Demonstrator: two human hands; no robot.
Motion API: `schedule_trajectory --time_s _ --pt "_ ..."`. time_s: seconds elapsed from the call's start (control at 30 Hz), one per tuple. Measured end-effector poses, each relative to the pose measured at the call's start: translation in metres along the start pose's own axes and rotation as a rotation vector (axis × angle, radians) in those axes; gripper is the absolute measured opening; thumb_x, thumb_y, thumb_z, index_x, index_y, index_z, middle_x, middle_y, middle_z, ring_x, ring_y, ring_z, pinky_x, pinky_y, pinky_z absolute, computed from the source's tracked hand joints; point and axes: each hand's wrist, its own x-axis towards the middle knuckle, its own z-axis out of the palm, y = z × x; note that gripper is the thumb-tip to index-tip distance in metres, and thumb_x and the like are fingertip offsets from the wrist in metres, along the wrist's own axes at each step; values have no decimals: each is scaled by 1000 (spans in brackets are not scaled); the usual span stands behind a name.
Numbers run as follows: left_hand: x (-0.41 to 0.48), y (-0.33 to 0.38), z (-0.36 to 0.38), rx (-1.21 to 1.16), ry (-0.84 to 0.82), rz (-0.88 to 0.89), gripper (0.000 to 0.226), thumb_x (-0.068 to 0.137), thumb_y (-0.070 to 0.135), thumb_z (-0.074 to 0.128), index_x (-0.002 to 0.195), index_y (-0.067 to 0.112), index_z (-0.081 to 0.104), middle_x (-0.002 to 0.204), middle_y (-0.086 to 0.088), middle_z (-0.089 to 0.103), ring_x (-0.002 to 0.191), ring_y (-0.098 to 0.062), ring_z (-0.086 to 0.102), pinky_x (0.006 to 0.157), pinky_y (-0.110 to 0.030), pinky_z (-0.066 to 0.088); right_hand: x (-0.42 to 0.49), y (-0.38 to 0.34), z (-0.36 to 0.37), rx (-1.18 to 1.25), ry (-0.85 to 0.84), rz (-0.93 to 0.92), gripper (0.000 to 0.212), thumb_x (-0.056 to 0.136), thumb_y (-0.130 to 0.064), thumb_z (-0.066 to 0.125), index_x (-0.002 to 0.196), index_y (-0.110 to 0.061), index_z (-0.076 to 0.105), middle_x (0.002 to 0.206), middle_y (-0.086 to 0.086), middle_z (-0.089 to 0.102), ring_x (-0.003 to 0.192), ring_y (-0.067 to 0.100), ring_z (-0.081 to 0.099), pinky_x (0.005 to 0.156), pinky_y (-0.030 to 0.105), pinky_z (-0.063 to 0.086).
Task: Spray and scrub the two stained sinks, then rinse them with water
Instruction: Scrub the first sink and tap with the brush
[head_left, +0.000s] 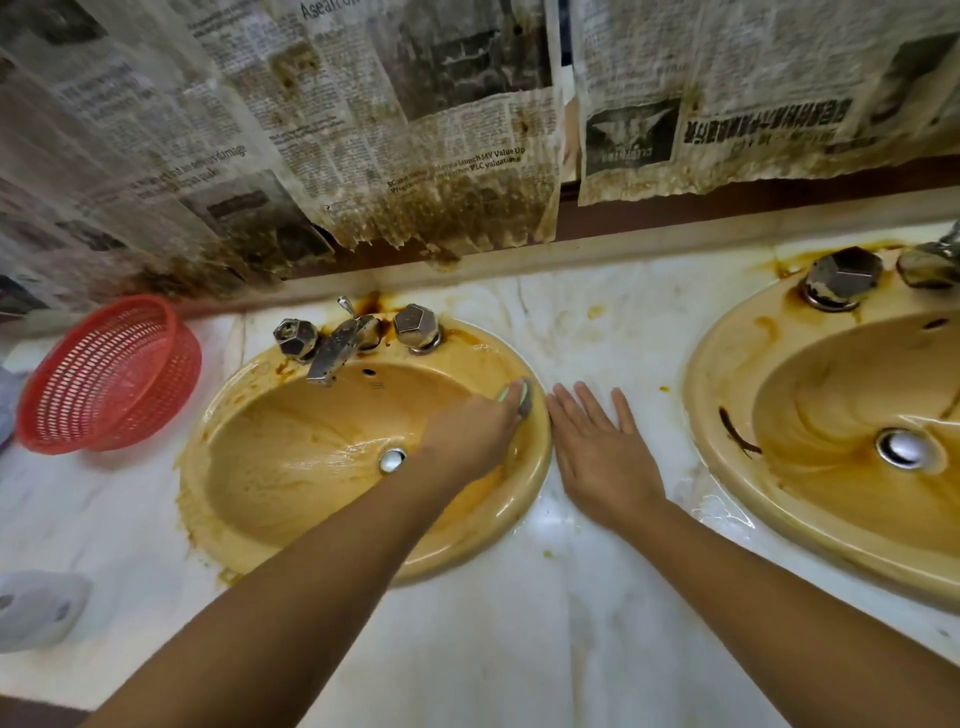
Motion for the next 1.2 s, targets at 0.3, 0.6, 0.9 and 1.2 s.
schedule_trajectory --time_s 0.3,0.6,0.9,1.2 --pt "-36 16 2 18 -58 80 52 110 38 31 159 23 22 106 -16 69 95 -40 63 64 -40 44 -48 -18 3 -32 24 24 61 108 -42 22 159 -11 35 167 3 31 157 24 22 124 58 11" --pt "-81 15 27 -8 13 80 54 109 43 28 160 25 18 97 -15 71 81 -40 65 59 -39 42 -51 -19 3 -15 11 36 61 108 -42 20 159 -11 35 166 4 32 157 25 21 125 58 10" --pt "-84 39 27 94 26 29 66 103 16 45 159 21 10 104 -16 66 63 -33 49 47 -35 27 -52 -20 3 -22 -17 45 64 108 -45 13 161 -13 29 169 3 25 158 25 16 126 58 7" --pt "-72 57 7 95 56 -41 76 101 7 48 163 18 6 95 -12 63 67 -29 46 52 -35 34 -65 -21 1 -37 -39 27 63 109 -45 13 163 -14 21 171 3 18 159 25 10 126 56 2"
